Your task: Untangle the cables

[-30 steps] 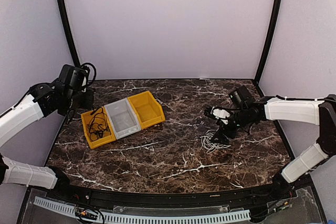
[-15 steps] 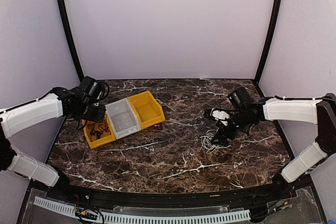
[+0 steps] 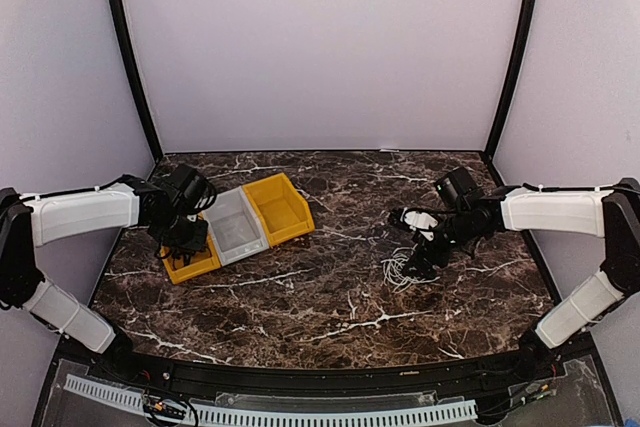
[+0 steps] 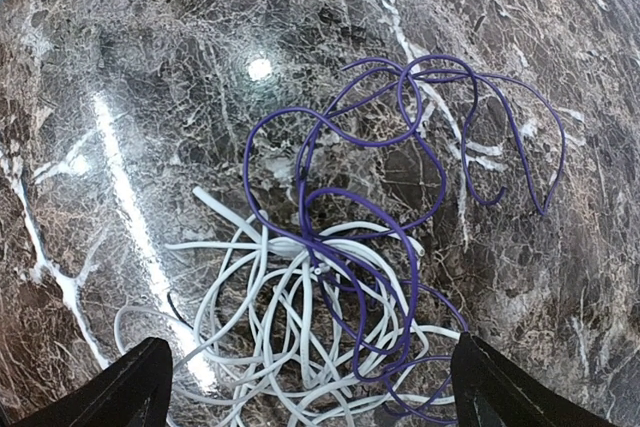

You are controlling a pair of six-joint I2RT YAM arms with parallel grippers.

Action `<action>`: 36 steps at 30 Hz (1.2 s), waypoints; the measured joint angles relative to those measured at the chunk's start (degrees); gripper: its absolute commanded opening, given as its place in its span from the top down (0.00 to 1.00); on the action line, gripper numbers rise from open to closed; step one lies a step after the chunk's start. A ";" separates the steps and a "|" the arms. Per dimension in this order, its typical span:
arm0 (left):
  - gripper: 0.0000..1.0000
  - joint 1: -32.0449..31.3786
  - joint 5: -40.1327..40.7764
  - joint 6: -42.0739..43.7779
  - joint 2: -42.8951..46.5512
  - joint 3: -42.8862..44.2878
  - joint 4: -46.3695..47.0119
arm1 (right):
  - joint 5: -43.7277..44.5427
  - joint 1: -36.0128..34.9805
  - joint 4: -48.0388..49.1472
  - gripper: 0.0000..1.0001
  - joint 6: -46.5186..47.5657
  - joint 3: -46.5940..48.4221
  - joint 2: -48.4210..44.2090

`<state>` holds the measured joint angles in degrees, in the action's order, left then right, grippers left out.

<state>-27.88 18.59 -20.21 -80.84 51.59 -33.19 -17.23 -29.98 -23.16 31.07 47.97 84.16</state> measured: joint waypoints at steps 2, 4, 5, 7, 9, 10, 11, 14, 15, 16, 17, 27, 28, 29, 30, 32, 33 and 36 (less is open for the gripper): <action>1.00 0.31 0.04 -0.48 0.00 0.00 -0.35 | 0.00 0.00 0.02 0.02 0.00 0.00 0.00; 1.00 0.59 0.31 -1.16 0.00 -0.02 -0.74 | 0.00 0.00 0.00 0.01 0.02 0.00 0.00; 1.00 0.74 0.50 -1.55 0.02 -0.02 -1.07 | 0.00 0.00 0.00 0.01 0.04 0.00 0.00; 1.00 1.09 0.85 -2.38 0.17 -0.13 -1.49 | 0.00 0.00 0.00 0.01 0.09 0.00 0.02; 1.00 1.46 1.25 -3.21 0.42 -0.26 -1.97 | 0.00 0.00 0.00 0.01 0.13 0.00 0.04; 1.00 1.64 1.55 -3.67 0.48 -0.26 -2.43 | -0.02 0.00 0.00 0.01 0.15 0.00 0.09; 1.00 1.79 1.73 -4.24 0.48 -0.26 -2.82 | -0.02 0.00 -0.02 0.01 0.15 0.00 0.13; 1.00 2.45 1.40 -5.62 0.13 -0.26 -3.82 | -0.02 0.00 -0.04 0.01 0.15 0.00 0.17; 1.00 2.71 1.11 -5.95 -0.20 -0.26 -3.98 | -0.02 0.00 -0.02 0.01 0.15 0.00 0.17; 1.00 3.08 0.66 -6.19 -0.83 -0.26 -4.15 | -0.02 0.00 -0.02 0.01 0.15 0.00 0.17; 1.00 3.21 0.35 -6.34 -1.53 -0.26 -4.26 | 0.00 0.00 -0.04 0.01 0.15 0.00 0.17; 0.65 3.96 -3.30 -5.86 -4.33 0.35 -4.07 | -0.02 0.00 -0.04 0.01 0.20 0.00 0.17; 0.60 3.93 -3.58 -5.49 -4.24 0.72 -4.17 | -0.04 0.00 -0.04 0.01 0.20 0.00 0.17; 0.59 3.96 -4.09 -5.27 -4.04 1.16 -4.24 | -0.11 0.00 -0.04 0.01 0.20 0.00 0.17; 0.56 3.96 -4.28 -5.18 -3.69 1.73 -4.37 | -0.11 0.00 -0.04 0.01 0.20 0.00 0.17; 0.53 3.98 -4.42 -5.07 -2.62 2.91 -4.81 | -0.11 0.00 -0.07 0.01 0.22 0.00 0.17; 0.52 3.98 -4.39 -5.03 -2.12 3.43 -5.03 | -0.11 0.00 -0.09 0.01 0.22 0.00 0.17; 0.50 3.98 -3.98 -4.81 -0.20 5.22 -6.54 | -0.13 0.00 -0.15 0.01 0.22 0.00 0.17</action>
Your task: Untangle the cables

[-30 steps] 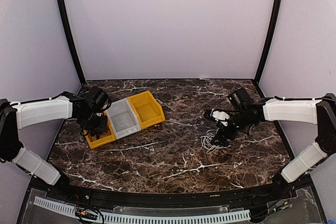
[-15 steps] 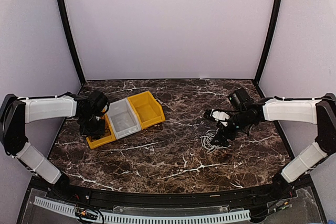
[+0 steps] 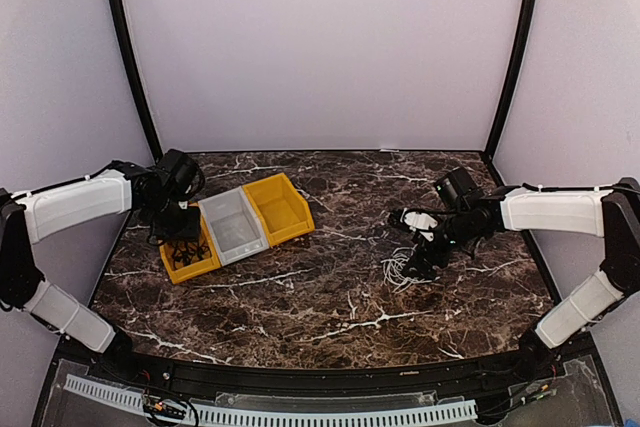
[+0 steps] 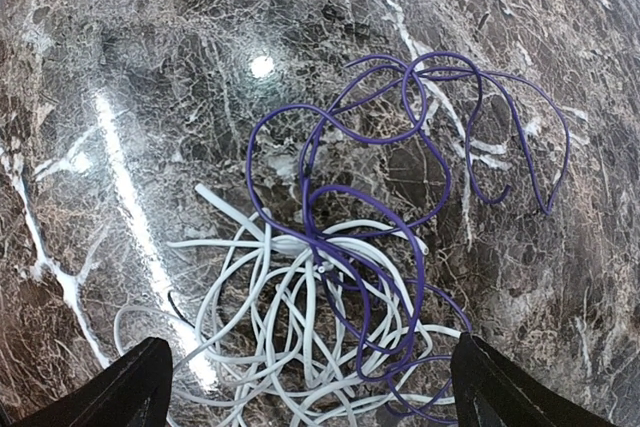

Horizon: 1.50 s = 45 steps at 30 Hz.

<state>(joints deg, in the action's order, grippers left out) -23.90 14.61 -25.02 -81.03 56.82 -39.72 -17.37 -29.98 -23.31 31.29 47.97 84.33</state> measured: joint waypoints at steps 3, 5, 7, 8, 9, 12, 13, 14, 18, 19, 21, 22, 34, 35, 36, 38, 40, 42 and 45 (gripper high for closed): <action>0.49 0.00 0.66 0.35 2.16 1.81 -1.66 | -0.02 0.00 -0.09 0.01 0.00 0.00 0.00; 0.49 0.00 1.05 0.72 3.23 3.56 -3.13 | -0.02 0.00 -0.13 0.01 0.00 0.00 0.00; 0.50 0.00 0.76 1.51 4.00 5.25 -3.78 | 0.04 0.00 -0.15 0.01 -0.07 0.00 0.00; 0.50 0.00 0.17 1.95 4.52 6.19 -3.69 | 0.17 0.00 -0.15 0.01 -0.13 0.02 -0.04; 0.52 0.00 -0.83 2.71 5.16 7.06 -3.50 | 0.37 0.04 -0.15 0.01 -0.28 0.02 -0.17; 0.56 -0.07 -4.81 4.35 7.32 8.87 -1.42 | 0.59 0.76 -0.55 0.01 -0.57 0.44 -1.36; 0.58 -0.17 -6.60 4.92 8.07 9.42 -0.11 | 0.66 1.33 -0.83 0.01 -0.70 0.96 -1.92; 0.58 -0.44 -8.52 5.35 8.72 9.86 1.40 | 0.68 2.01 -0.96 0.01 -0.83 1.66 -2.47; 0.58 -3.69 -14.86 5.95 9.92 10.73 8.70 | 0.87 4.42 -2.25 0.01 -1.40 6.25 -3.43; 0.57 -5.05 -15.78 6.05 9.81 10.75 10.62 | 0.92 4.79 -2.49 0.01 -1.49 7.37 -3.48; 0.57 -8.70 -17.20 6.40 9.03 10.75 14.21 | 0.94 5.29 -2.99 0.01 -1.57 9.05 -3.63; 0.57 -10.62 -17.77 6.45 8.26 10.82 15.96 | 0.92 5.42 -3.23 0.01 -1.57 9.75 -3.76; 0.57 -24.55 -20.39 1.88 -5.68 8.92 31.06 | -2.08 5.53 -9.38 0.31 3.43 16.37 5.27; 0.57 -25.57 -20.61 1.20 -5.86 7.45 32.61 | -2.25 5.51 -9.94 0.32 3.89 16.37 6.67; 0.57 -26.43 -20.90 0.26 -6.03 6.23 33.83 | -2.38 5.51 -10.49 0.32 4.15 16.37 7.72; 0.57 -28.15 -21.18 -0.87 -7.02 4.63 35.95 | -2.95 5.51 -11.52 0.34 4.72 16.37 9.62; 0.57 -29.51 -21.22 -1.57 -8.50 4.17 37.53 | -3.67 5.51 -12.04 0.38 5.07 16.48 10.73; 0.57 -30.69 -21.20 -1.79 -10.05 4.15 38.80 | -4.15 5.51 -12.55 0.45 5.35 16.98 11.65; 0.56 -31.71 -21.18 -1.77 -12.00 4.17 40.28 | -5.05 5.51 -12.70 0.56 5.66 17.81 13.09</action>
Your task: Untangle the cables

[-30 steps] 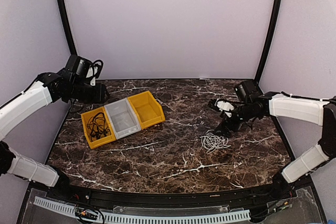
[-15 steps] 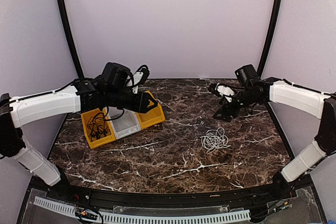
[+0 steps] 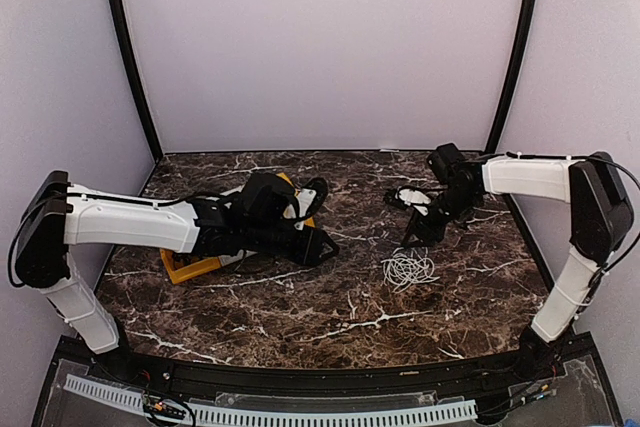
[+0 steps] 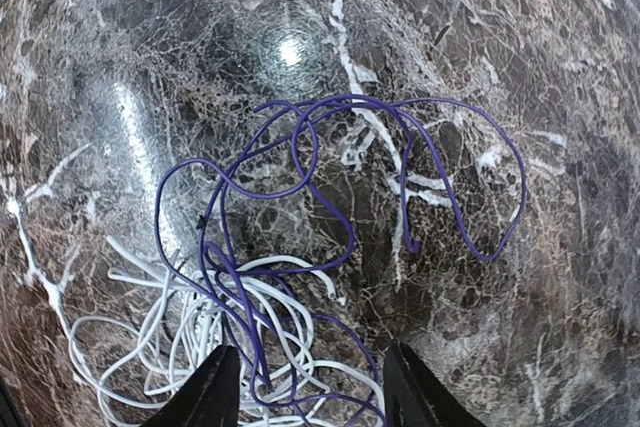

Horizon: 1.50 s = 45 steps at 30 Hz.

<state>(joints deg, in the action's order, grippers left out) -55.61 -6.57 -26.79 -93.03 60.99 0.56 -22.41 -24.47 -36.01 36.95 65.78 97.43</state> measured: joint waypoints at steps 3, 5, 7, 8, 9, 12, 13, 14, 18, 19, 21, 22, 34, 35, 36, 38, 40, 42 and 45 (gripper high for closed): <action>0.56 -0.31 0.02 0.02 -1.62 0.00 1.46 | -0.87 0.00 0.02 0.76 0.24 0.22 0.90; 0.54 -0.50 0.02 0.07 -2.47 0.00 2.64 | -1.60 0.00 -0.02 0.91 0.07 0.31 1.38; 0.50 -0.55 0.13 0.20 -3.28 0.04 4.31 | -2.58 0.00 -0.11 1.00 0.15 0.42 1.66; 0.48 -0.55 0.22 0.17 -3.65 0.17 5.07 | -3.34 0.00 -0.33 1.00 0.04 0.55 1.70; 0.44 -0.59 0.35 0.24 -4.13 0.48 5.99 | -4.11 0.00 -0.74 1.00 0.02 0.83 1.73; 0.40 -1.01 1.09 0.98 -5.42 0.63 10.40 | -6.86 0.00 -2.08 1.00 0.28 2.25 1.55; 0.39 -1.31 1.49 1.40 -5.90 0.63 12.11 | -7.80 0.00 -2.69 1.00 0.26 2.84 1.33; 0.39 -1.62 1.70 1.92 -6.27 0.66 13.53 | -8.74 0.00 -3.52 1.00 0.26 3.56 0.92; 0.38 -3.91 3.98 4.59 -8.44 1.25 20.17 | -12.98 0.00 -7.65 1.00 0.26 7.37 -2.45; 0.38 -4.50 4.66 5.25 -9.31 1.86 21.62 | -14.08 0.00 -8.72 1.00 0.26 8.44 -3.56; 0.39 -5.25 5.95 6.32 -11.04 3.17 24.02 | -15.72 0.00 -10.34 1.00 0.28 10.08 -5.38; 0.40 -5.55 6.29 6.73 -11.76 3.76 24.76 | -16.65 0.00 -11.21 1.00 0.31 10.84 -6.32; 0.60 -6.01 7.72 8.31 -15.93 8.20 32.35 | -20.17 -0.90 -16.96 1.00 0.31 12.35 -10.23; 0.62 -6.01 7.69 8.31 -15.93 8.20 32.81 | -20.24 -0.98 -17.16 1.00 0.31 12.35 -10.36; 0.66 -6.01 7.65 8.52 -15.93 8.20 33.33 | -20.37 -1.05 -17.35 1.00 0.33 12.35 -10.58; 0.72 -6.01 7.48 8.68 -15.93 8.20 34.12 | -20.72 -1.14 -17.64 1.00 0.35 12.35 -10.93; 0.80 -6.01 6.91 8.61 -15.93 8.22 34.53 | -21.24 -1.14 -17.75 1.00 0.35 12.35 -11.15; 0.88 -6.01 6.16 8.92 -15.96 8.48 34.51 | -21.68 -1.14 -17.77 0.98 0.35 12.35 -11.23; 1.00 -6.01 5.51 9.18 -16.00 9.27 34.21 | -21.81 -1.14 -17.35 0.69 0.13 12.28 -11.28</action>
<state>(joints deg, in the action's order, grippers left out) -61.63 -1.06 -17.61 -109.03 70.26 34.76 -44.23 -25.61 -53.36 37.08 78.06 86.15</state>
